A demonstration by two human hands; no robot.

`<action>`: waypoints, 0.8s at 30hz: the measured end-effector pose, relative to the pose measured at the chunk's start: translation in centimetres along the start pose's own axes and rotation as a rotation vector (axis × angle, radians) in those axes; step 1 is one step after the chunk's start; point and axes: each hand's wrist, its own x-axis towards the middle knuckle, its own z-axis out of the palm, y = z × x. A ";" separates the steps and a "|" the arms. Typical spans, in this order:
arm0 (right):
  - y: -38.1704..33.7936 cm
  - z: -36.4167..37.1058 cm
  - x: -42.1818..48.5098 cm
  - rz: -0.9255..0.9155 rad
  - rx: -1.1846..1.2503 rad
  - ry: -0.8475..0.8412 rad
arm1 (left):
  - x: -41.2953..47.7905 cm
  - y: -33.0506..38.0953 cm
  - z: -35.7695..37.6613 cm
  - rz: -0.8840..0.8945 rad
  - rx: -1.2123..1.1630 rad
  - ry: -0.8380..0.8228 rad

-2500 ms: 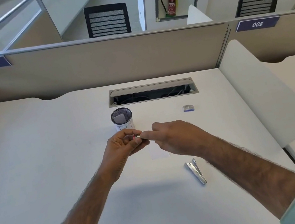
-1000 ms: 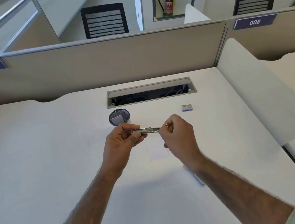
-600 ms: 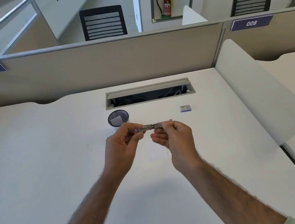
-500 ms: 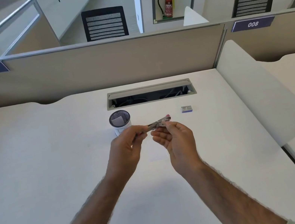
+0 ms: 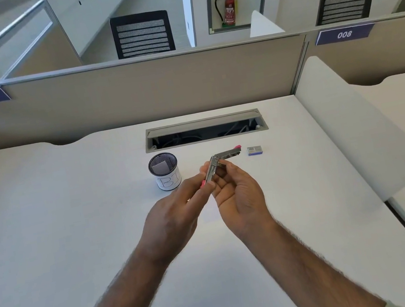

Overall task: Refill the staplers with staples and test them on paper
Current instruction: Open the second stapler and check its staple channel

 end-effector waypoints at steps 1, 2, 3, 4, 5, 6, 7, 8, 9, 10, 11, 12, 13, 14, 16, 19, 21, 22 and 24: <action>-0.1 0.0 0.0 0.004 -0.009 -0.011 | 0.1 0.3 -0.1 0.012 0.021 0.002; -0.2 0.0 0.0 0.006 -0.013 -0.025 | 0.2 0.6 -0.3 0.029 0.045 -0.002; -0.4 0.1 0.0 0.008 -0.012 -0.040 | 0.4 0.8 -0.4 0.038 0.070 -0.012; -0.6 0.2 0.1 0.011 -0.009 -0.055 | 0.7 1.0 -0.5 0.043 0.088 -0.024; -0.8 0.3 0.1 0.017 -0.004 -0.065 | 1.0 1.1 -0.7 0.050 0.101 -0.048; -1.0 0.4 0.2 0.026 0.002 -0.069 | 1.2 1.2 -0.9 0.062 0.111 -0.073; -1.1 0.6 0.2 0.037 0.010 -0.071 | 1.5 1.2 -1.2 0.075 0.122 -0.096; -1.3 0.7 0.1 0.051 0.022 -0.071 | 1.7 1.3 -1.5 0.089 0.127 -0.117; -1.3 0.8 0.1 0.068 0.035 -0.068 | 1.9 1.3 -1.8 0.097 0.129 -0.136; -1.4 0.9 0.0 0.084 0.044 -0.064 | 2.2 1.4 -2.1 0.097 0.133 -0.160; -1.4 1.0 0.0 0.099 0.048 -0.054 | 2.5 1.5 -2.4 0.091 0.139 -0.178; -1.5 1.0 -0.1 0.115 0.055 -0.037 | 2.7 1.8 -2.6 0.088 0.144 -0.196; -1.5 1.0 -0.1 0.138 0.074 -0.021 | 2.8 2.1 -2.7 0.097 0.153 -0.210; -1.5 1.0 -0.1 0.165 0.103 -0.010 | 2.9 2.4 -2.7 0.114 0.173 -0.219; -1.8 0.8 -0.2 0.202 0.160 0.003 | 3.2 3.2 -2.8 0.143 0.232 -0.237; -2.3 0.4 0.1 0.211 0.151 0.023 | 3.8 3.9 -2.8 0.188 0.311 -0.236; -2.6 0.5 0.3 0.227 0.146 0.021 | 4.3 4.2 -2.9 0.227 0.371 -0.239; -2.7 0.6 0.4 0.237 0.155 0.024 | 4.6 4.4 -3.0 0.245 0.403 -0.246; -3.0 0.7 0.7 0.258 0.164 0.027 | 5.0 4.7 -3.1 0.258 0.437 -0.270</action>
